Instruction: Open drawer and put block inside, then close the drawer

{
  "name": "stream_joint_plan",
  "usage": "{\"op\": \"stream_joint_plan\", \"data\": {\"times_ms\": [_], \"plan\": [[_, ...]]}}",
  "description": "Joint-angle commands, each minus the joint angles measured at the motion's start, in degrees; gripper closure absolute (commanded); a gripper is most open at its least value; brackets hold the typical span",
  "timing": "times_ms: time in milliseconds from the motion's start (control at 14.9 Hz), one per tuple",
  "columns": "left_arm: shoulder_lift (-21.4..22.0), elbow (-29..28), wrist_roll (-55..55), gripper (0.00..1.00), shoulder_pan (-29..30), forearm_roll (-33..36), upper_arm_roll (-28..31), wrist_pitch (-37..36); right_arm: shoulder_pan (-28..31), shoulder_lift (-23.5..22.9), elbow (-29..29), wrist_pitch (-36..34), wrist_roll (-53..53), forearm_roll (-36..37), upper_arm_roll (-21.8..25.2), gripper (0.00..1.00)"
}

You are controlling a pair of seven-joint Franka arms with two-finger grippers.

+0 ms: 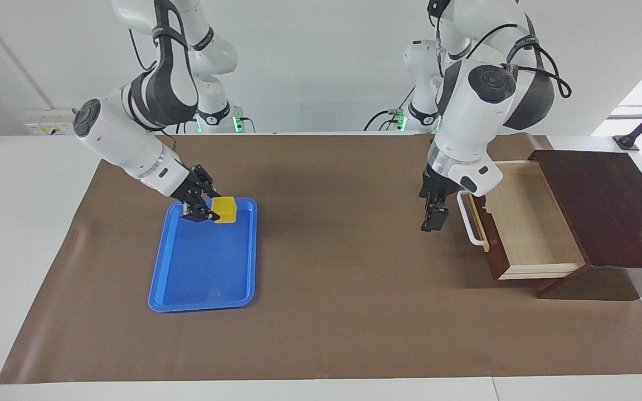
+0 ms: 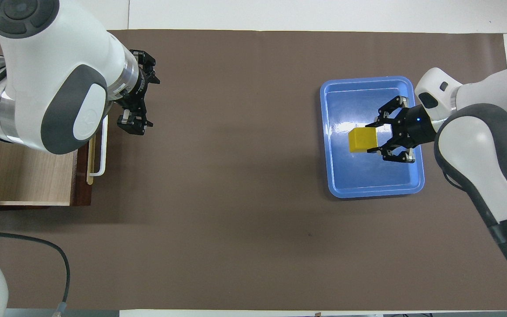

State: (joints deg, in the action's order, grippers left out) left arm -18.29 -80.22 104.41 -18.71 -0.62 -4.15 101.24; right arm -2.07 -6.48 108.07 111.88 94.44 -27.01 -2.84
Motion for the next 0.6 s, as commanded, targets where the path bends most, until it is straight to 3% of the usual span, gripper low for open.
{"op": "stream_joint_plan", "data": {"times_ms": [0,537], "plan": [[-1.57,2.71,7.03,0.00,-2.12,-0.70,0.99,-1.93,-4.33,-0.81,-4.08,-1.49,-7.41,1.43,0.03,1.00],[-3.33,2.53,16.79,0.00,-6.25,-0.26,1.07,-2.27,-21.03,-1.07,-9.46,3.25,-27.27,8.19,0.03,1.00]]}}
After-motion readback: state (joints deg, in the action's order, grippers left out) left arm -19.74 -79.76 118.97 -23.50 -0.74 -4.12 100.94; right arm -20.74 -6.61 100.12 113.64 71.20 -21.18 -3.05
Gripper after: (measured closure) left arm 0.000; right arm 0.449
